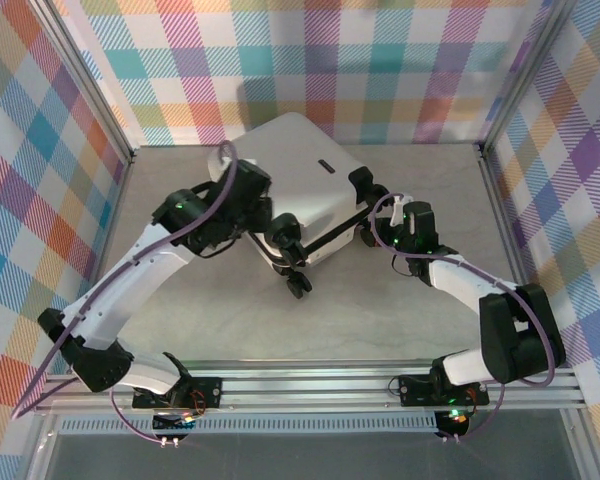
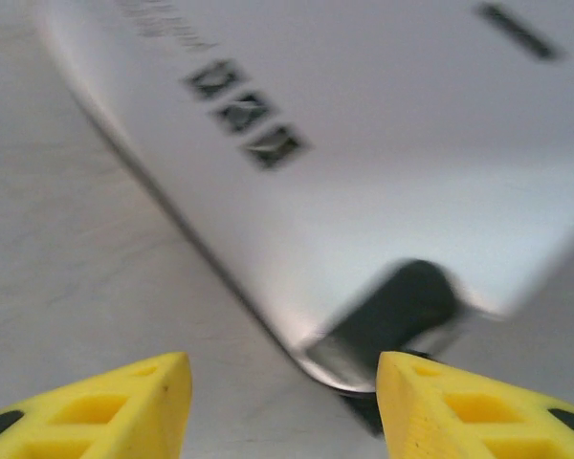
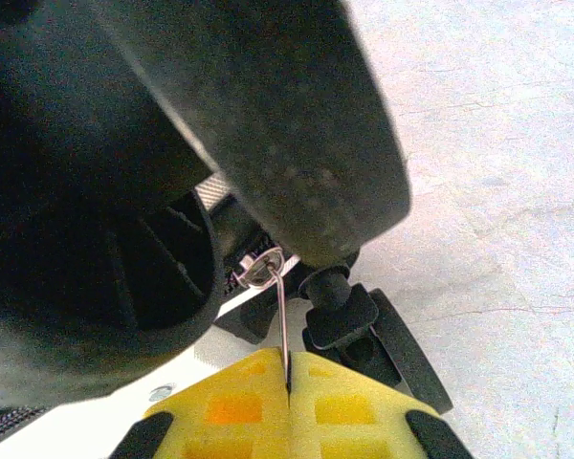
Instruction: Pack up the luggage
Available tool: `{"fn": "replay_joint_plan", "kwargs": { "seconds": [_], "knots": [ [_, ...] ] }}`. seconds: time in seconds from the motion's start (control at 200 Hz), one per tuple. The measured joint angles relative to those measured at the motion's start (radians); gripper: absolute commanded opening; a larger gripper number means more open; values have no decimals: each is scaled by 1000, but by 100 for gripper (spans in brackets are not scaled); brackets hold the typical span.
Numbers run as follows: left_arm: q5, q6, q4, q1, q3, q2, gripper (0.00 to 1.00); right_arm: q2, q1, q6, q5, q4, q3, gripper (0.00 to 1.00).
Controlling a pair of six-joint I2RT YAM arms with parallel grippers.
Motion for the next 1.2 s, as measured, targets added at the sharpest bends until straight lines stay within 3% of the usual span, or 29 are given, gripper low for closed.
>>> {"fn": "replay_joint_plan", "kwargs": {
  "seconds": [0.215,0.425,0.885,1.2],
  "knots": [
    [82,-17,115,-188,81,204,54,-5,0,0,0,-7,-1,0],
    [108,-43,158,-253,114,404,53,-7,0,0,1,-6,-5,0],
    [25,-143,164,-207,-74,410,51,-8,-16,0,-22,-9,-5,0],
    [16,-167,213,-119,-221,269,51,32,-36,0,-89,-38,43,0]
  ]
}}
